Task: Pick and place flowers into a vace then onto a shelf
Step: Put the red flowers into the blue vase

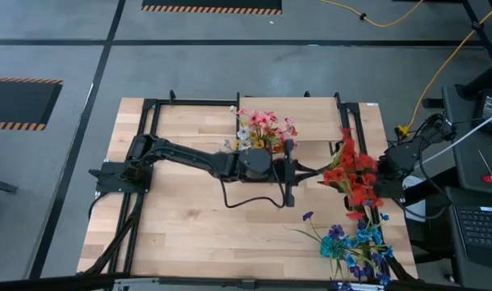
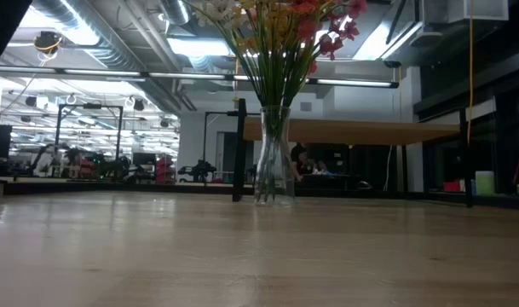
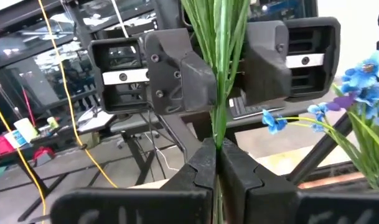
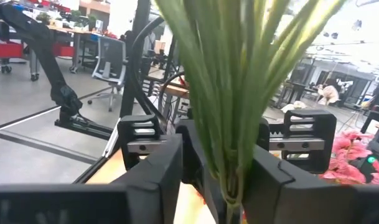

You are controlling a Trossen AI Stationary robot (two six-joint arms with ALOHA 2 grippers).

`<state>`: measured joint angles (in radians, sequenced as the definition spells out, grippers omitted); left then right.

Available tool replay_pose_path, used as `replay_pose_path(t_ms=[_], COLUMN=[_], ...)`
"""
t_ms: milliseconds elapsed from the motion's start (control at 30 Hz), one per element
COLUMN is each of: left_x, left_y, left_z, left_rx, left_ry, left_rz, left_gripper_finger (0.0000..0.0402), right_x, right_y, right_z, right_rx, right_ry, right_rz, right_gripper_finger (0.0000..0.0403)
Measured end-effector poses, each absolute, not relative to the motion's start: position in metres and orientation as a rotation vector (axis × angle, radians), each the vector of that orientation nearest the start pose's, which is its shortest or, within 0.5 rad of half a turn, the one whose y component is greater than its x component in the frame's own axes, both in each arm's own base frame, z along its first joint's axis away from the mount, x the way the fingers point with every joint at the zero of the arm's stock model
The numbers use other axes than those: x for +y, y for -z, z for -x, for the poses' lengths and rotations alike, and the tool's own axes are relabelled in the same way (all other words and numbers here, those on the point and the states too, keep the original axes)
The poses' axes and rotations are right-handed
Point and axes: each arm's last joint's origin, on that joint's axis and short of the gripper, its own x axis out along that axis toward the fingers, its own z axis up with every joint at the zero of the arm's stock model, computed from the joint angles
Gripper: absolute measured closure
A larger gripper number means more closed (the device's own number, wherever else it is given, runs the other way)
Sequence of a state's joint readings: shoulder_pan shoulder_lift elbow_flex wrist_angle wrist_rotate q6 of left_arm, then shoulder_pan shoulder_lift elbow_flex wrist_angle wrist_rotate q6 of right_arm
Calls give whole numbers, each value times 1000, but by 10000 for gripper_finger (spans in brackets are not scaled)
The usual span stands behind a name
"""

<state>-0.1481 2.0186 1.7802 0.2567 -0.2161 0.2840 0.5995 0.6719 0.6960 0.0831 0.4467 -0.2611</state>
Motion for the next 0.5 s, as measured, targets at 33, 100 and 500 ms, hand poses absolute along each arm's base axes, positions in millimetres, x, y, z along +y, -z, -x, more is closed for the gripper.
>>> replay_pose_path(t_ms=[33,100,500], left_x=[-65,-66,-83], left_y=[-343,-343,-344], left_z=[-478,-478,-475], left_rx=[-6,-6,-15], left_ry=[-69,-66,-48], left_rz=[-281,-280,-242], left_gripper_finger=[398,398,355], right_x=[75,75,74], right_y=[-343,-343,-343], right_z=[-131,-131,-129], right_rx=[-110,-110,-99], right_ry=[-143,-143,-156], right_rz=[209,210,222], right_gripper_finger=[275,300,393])
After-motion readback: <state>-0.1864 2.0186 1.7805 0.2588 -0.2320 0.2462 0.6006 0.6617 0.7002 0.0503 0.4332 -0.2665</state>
